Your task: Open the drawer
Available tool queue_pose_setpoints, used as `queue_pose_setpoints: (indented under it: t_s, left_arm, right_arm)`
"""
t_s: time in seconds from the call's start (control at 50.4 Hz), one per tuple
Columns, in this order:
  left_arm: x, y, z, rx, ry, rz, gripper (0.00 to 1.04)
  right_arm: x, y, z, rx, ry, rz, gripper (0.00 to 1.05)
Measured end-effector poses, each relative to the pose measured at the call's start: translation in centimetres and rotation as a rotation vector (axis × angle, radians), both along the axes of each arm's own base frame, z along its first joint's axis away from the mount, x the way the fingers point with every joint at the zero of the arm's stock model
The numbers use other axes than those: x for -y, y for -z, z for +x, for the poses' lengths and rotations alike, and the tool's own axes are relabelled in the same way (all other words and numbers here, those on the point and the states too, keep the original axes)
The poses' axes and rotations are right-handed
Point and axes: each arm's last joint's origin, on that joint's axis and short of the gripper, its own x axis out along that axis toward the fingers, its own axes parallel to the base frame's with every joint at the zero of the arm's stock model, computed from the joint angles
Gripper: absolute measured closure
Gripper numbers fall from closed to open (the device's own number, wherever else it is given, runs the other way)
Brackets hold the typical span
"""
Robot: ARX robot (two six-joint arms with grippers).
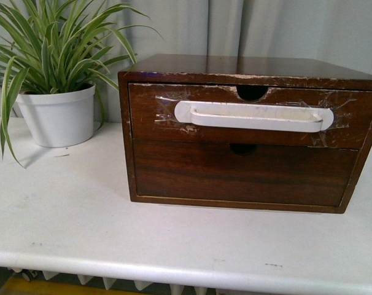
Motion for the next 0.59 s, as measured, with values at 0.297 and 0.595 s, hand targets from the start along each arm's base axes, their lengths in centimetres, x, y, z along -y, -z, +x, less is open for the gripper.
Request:
queue_pose_setpoints:
  t_s: [0.297,0.595]
  left_arm:
    - [0.00,0.00,0.00,0.000,0.000,0.000,0.06]
    - [0.00,0.00,0.00,0.000,0.000,0.000,0.06]
  right_arm:
    - [0.00,0.00,0.00,0.000,0.000,0.000,0.09]
    - [0.00,0.00,0.00,0.000,0.000,0.000,0.09]
